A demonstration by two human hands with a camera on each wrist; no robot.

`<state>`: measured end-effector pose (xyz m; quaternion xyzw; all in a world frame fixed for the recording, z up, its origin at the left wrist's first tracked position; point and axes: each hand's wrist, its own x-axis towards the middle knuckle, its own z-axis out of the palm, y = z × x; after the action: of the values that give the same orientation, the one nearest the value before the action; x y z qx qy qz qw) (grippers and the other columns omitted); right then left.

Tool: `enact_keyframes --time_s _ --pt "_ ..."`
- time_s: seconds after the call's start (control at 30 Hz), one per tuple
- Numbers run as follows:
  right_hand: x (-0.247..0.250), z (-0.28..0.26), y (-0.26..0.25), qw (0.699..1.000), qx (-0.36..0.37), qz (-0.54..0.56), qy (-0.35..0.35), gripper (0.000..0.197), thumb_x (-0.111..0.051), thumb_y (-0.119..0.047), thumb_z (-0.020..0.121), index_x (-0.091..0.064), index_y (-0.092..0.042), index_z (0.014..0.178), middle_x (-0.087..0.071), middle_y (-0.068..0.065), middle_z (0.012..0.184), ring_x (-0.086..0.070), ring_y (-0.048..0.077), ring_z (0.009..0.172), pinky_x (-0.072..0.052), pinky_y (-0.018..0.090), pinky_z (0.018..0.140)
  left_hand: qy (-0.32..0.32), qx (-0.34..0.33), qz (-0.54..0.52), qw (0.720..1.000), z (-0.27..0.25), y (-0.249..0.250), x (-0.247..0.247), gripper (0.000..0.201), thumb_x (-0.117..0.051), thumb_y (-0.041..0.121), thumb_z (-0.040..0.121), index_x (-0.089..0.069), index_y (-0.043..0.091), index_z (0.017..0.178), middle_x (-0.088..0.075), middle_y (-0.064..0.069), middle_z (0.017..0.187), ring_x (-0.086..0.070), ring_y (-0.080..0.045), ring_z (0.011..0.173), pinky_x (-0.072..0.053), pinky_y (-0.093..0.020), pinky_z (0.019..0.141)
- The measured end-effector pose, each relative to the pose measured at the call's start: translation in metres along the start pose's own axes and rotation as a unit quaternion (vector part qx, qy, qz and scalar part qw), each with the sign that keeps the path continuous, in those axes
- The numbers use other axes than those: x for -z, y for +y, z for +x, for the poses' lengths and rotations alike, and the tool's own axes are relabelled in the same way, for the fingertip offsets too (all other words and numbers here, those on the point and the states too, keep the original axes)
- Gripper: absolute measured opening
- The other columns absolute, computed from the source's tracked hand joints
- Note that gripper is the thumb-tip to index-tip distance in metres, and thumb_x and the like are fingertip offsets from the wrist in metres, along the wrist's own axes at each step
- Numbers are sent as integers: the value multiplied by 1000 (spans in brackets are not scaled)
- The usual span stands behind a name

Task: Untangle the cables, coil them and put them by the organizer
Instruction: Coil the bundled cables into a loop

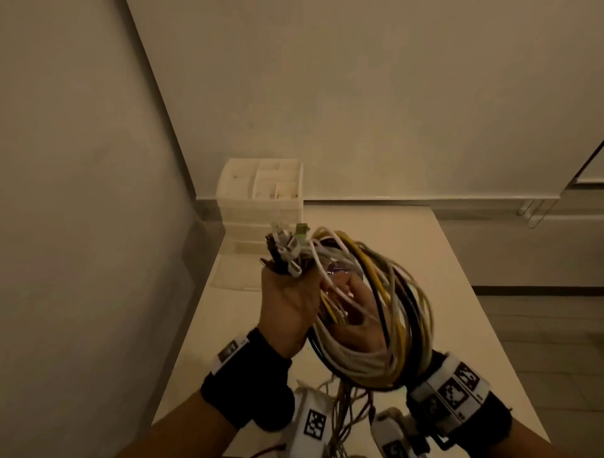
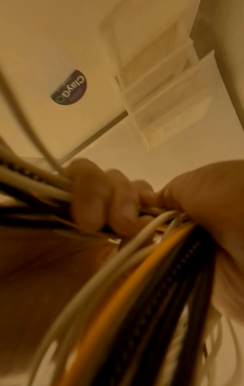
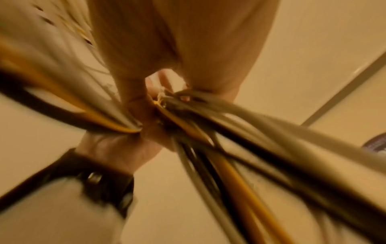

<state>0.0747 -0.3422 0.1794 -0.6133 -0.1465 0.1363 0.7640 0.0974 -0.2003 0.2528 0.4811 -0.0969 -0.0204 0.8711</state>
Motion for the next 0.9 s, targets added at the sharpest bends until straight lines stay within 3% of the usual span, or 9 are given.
enact_keyframes --time_s 0.1,0.23,0.33,0.37,0.4,0.43,0.5,0.67,0.9 --pt "4 16 -11 998 -35 37 24 119 -87 -67 25 -47 -5 120 -58 10 105 -67 -3 76 -53 26 81 62 -42 10 997 31 10 2 23 -70 5 79 -77 24 70 -69 5 67 -65 -11 64 -54 -29 69" --pt "14 36 -26 998 2 21 57 12 -59 -17 85 -54 -17 96 -57 11 93 -66 2 69 -54 30 70 29 -90 53 994 52 41 -11 16 -60 2 90 -62 9 76 -56 -3 57 -55 -13 47 -50 -33 57" --pt "-5 45 -44 1000 9 -27 9 15 -63 -12 88 -53 -23 88 -64 3 93 -65 -3 76 -54 15 72 9 -149 91 985 62 63 -19 20 -60 4 89 -68 17 76 -62 4 58 -53 -13 47 -51 -45 54" --pt "-13 44 -54 992 15 -122 25 60 -28 29 60 -53 -22 80 -67 -3 96 -63 -5 85 -50 10 78 -2 -135 70 988 64 67 -20 26 -58 6 90 -73 21 75 -67 4 66 -60 -14 55 -54 -51 58" --pt "-23 48 -58 984 19 -171 52 75 -48 -80 34 -54 -19 77 -69 -4 96 -62 -3 89 -49 9 79 -13 -110 41 993 64 72 -20 32 -54 7 92 -74 23 73 -69 3 72 -64 -14 61 -56 -51 58" --pt "-28 50 -57 981 71 -177 20 19 -76 -26 78 -58 -21 77 -68 -3 87 -64 1 81 -52 14 73 -13 -85 34 996 64 73 -19 30 -53 10 92 -73 20 72 -68 -1 72 -65 -13 61 -56 -45 53" --pt "-35 56 -54 977 119 -173 26 12 -67 -5 86 -62 -15 86 -63 -2 70 -59 6 58 -52 21 56 1 -87 104 991 66 75 -18 16 -56 19 87 -60 7 78 -54 -9 64 -52 -13 44 -45 -29 43" --pt "-49 68 -32 967 45 -225 107 17 -63 -3 88 -61 4 73 -64 21 63 -62 13 53 -55 26 55 66 -173 157 970 90 98 -27 18 -53 -7 93 -53 -19 105 -49 -16 56 -49 -24 44 -51 -60 73" --pt "-59 45 17 970 -12 -206 130 32 -59 -34 93 -53 -13 69 -46 3 54 -43 19 49 -40 33 52 56 -179 201 961 107 131 -29 9 -62 11 92 -55 6 89 -37 1 50 -30 -14 40 -30 -19 47"
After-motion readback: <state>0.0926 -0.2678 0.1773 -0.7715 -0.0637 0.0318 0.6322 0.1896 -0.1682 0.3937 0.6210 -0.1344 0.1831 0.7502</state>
